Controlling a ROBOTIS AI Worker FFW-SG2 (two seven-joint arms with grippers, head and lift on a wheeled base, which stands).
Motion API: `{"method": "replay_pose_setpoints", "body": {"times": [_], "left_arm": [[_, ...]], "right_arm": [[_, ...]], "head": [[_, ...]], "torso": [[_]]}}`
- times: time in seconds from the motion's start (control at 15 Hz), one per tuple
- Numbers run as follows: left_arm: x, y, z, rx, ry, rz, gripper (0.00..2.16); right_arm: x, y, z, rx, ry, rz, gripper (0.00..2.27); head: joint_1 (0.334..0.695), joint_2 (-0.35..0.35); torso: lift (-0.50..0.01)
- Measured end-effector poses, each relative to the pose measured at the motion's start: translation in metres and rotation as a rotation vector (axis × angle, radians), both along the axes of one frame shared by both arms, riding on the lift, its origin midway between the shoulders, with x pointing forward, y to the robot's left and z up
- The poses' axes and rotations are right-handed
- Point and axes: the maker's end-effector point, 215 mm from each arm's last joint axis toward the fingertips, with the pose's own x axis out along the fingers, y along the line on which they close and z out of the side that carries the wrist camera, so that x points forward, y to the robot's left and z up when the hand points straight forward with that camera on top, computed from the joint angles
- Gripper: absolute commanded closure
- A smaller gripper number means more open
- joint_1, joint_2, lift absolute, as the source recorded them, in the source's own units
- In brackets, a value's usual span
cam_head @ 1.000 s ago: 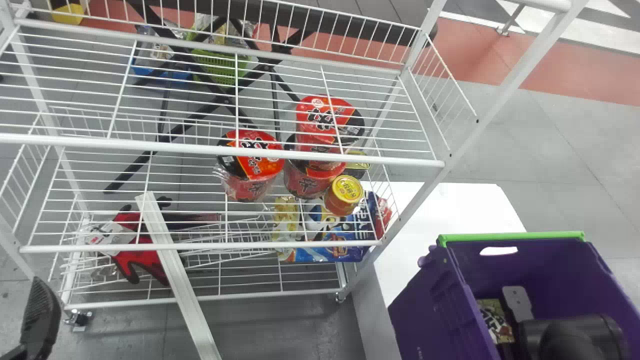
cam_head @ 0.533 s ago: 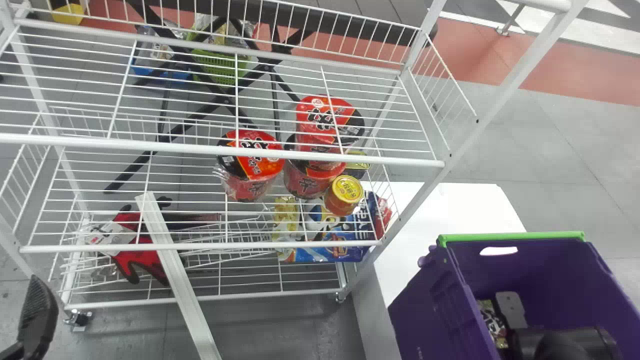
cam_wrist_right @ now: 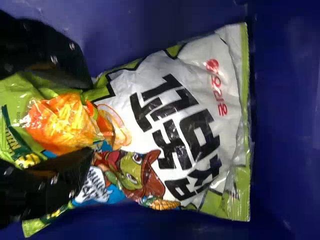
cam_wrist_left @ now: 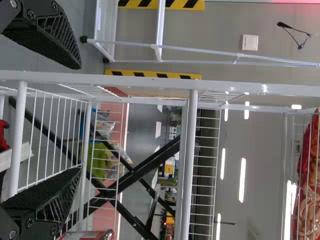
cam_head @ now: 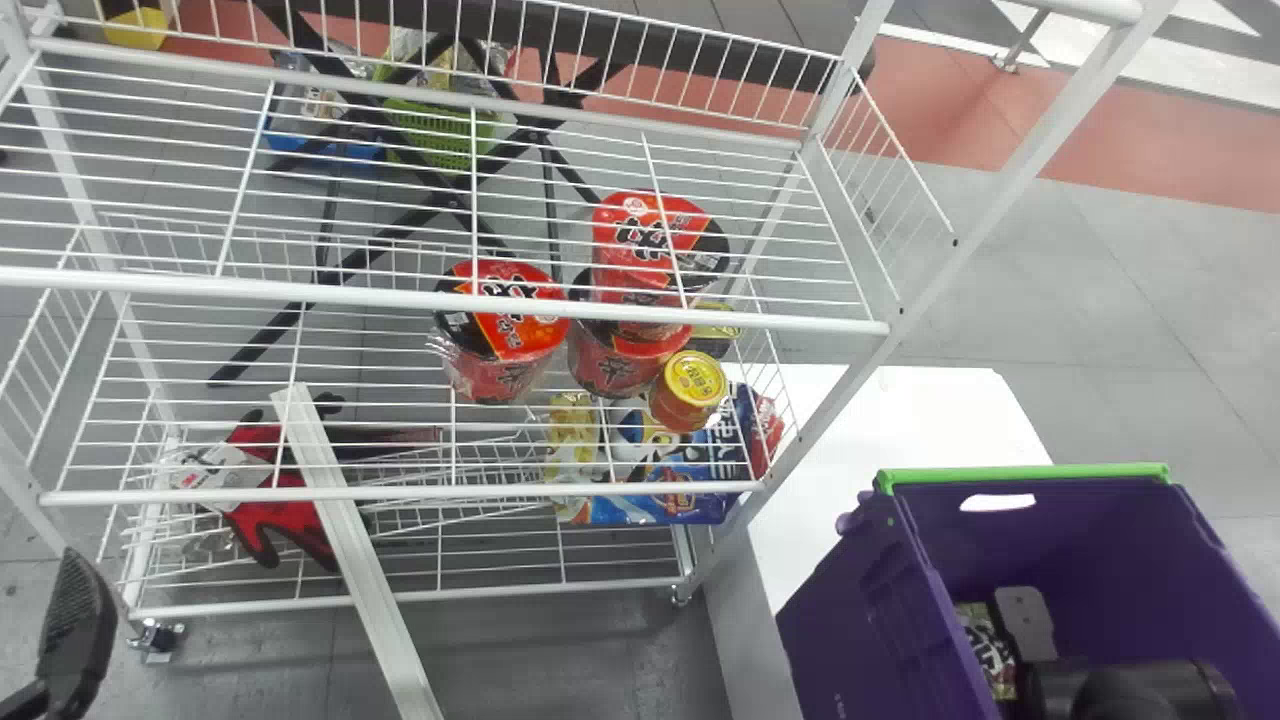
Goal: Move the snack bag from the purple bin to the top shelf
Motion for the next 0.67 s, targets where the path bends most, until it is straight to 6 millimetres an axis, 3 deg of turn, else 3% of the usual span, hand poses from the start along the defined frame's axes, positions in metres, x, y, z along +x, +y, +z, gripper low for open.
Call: {"method": "replay_pose_setpoints", "body": {"times": [0.07, 0.13, 0.27, 0.53, 0.6, 0.67], "left_arm": [[0.000, 0.000, -0.001, 0.000, 0.001, 0.000, 0.08], [0.001, 0.000, -0.001, 0.000, 0.002, 0.000, 0.08], [0.001, 0.000, -0.003, -0.002, 0.004, 0.001, 0.08], [0.004, -0.002, -0.006, -0.005, 0.015, 0.002, 0.08], [0.005, -0.003, -0.006, -0.006, 0.017, 0.002, 0.08], [0.006, -0.004, -0.007, -0.008, 0.021, 0.001, 0.08]], "right_arm": [[0.000, -0.001, 0.000, 0.000, -0.004, -0.008, 1.89], [-0.001, -0.004, 0.002, -0.010, -0.004, -0.022, 1.95], [-0.007, -0.015, 0.005, -0.076, 0.023, -0.034, 1.95], [-0.003, -0.009, 0.007, -0.040, 0.013, -0.031, 1.95], [0.000, -0.008, 0.008, -0.032, -0.002, -0.036, 2.20], [0.005, -0.007, 0.011, -0.021, -0.025, -0.057, 2.22]], "head": [[0.695, -0.350], [0.695, -0.350], [0.695, -0.350], [0.695, -0.350], [0.695, -0.350], [0.695, -0.350]], "torso": [[-0.452], [-0.452], [-0.452], [-0.452], [-0.452], [-0.452]]}}
